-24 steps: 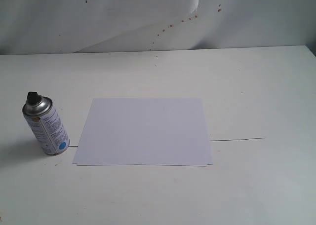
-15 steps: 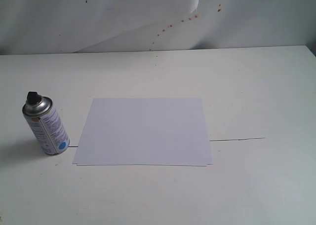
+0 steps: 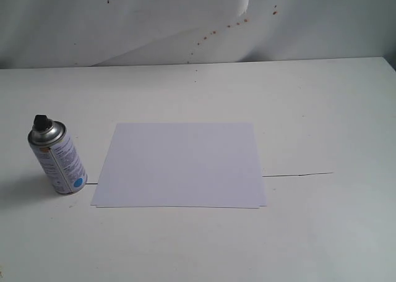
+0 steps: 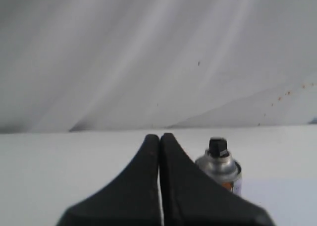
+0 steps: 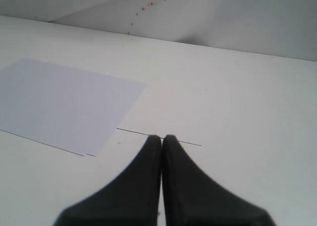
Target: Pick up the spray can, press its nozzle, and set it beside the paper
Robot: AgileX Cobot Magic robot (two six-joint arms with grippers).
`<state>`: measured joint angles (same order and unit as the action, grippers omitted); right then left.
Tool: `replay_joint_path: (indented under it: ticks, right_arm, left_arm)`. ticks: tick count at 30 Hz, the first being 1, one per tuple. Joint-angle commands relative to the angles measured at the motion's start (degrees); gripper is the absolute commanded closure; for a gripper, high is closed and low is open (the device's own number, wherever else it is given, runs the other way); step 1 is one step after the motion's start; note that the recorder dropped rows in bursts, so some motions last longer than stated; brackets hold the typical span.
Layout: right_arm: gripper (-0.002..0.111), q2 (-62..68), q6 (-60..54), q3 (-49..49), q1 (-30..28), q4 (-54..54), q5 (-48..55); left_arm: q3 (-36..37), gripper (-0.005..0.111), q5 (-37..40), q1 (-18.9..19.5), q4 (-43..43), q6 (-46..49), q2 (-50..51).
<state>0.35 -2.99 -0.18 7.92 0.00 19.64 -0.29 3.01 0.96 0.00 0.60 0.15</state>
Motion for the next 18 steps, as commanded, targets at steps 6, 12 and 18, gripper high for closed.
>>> replay_joint_path:
  ticks: [6,12,18]
  right_arm:
    - [0.108,-0.35,0.01,0.18,-0.52,0.00,-0.07]
    - [0.108,-0.35,0.01,0.18,-0.52,0.00,-0.07]
    - [0.108,-0.35,0.01,0.18,-0.52,0.00,-0.07]
  left_arm:
    - [0.29,0.107,-17.29,-0.30,-1.15,-0.60,-0.15]
    - [0.29,0.107,-26.06,-0.30,-5.59,-10.10,-0.15]
    - [-11.66,0.107,-9.07,-0.30,-8.33,-6.03,3.06]
